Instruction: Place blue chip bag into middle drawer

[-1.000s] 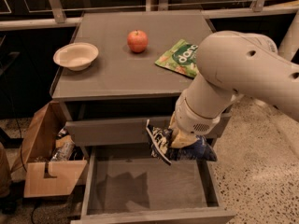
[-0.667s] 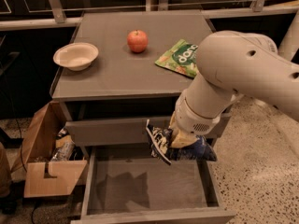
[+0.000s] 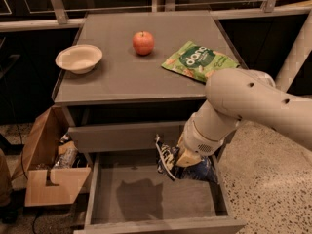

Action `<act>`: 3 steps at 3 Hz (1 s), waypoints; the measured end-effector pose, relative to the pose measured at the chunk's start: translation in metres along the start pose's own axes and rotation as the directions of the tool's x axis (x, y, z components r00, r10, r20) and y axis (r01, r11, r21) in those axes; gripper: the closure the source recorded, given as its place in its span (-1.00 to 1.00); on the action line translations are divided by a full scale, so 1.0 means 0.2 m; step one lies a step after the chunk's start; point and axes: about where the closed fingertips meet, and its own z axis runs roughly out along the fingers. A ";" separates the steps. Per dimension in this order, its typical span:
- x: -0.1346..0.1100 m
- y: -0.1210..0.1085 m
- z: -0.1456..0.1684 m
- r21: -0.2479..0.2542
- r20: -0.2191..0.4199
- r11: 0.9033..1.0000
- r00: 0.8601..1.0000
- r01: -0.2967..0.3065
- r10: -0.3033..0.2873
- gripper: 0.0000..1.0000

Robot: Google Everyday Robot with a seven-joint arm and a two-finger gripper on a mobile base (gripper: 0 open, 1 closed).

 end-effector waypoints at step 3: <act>0.17 -0.02 0.43 -0.043 0.042 0.980 0.980 -0.192 0.194 1.00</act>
Offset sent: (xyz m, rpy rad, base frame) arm 0.0019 -0.0027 -0.0371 0.0211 0.0354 -0.0737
